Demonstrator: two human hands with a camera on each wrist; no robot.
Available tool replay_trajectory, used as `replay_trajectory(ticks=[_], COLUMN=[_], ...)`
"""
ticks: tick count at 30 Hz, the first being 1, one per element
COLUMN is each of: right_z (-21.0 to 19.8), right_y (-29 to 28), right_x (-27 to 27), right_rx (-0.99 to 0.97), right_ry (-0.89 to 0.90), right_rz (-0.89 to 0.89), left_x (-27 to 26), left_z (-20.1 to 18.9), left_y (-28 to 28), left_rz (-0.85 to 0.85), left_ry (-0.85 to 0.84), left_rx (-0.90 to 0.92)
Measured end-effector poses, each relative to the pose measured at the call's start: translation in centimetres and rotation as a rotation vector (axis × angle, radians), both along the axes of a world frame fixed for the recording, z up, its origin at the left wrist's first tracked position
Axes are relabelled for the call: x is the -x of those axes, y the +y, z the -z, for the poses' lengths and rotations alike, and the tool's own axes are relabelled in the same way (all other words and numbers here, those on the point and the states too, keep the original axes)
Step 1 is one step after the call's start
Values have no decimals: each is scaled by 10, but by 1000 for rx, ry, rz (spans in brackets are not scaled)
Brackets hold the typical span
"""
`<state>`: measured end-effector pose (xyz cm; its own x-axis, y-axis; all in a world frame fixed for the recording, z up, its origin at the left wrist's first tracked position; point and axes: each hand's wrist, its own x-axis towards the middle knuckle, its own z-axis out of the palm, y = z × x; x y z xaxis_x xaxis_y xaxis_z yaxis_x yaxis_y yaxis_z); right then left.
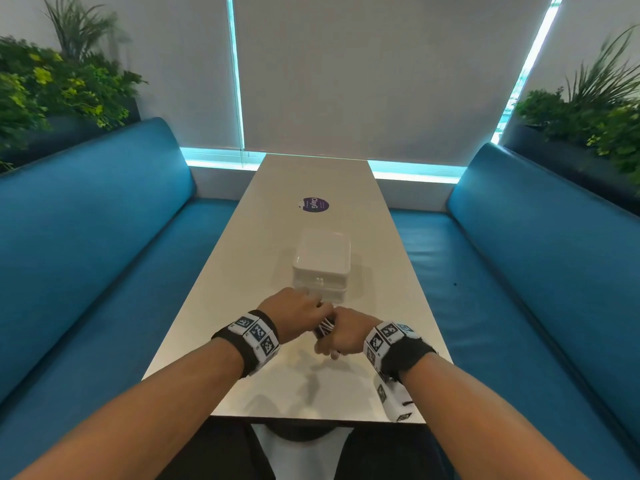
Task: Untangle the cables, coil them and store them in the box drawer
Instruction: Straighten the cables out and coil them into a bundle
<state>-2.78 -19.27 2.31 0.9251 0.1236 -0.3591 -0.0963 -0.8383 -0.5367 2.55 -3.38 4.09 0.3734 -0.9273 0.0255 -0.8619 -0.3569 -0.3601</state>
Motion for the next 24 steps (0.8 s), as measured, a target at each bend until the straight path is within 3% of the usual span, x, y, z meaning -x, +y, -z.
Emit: replay_trajectory(ticks=[6,12,20,24], right_z=[-11,-5,-5,-8], right_y=[4,13,11,6], right_x=[-10,-13,-12,-13], right_rx=[171,163,440,290], right_ry=[-131,-145,-253,-165], right_rz=[-3,-11,31,-14], left_x=[-11,-10,-7,-7], left_z=[2,-1,7,3], left_y=[3,2,-12,-12], left_rz=[-174,-309,-478,-439], left_ry=[173,366,330,270], left_rx=[133,157,93,67])
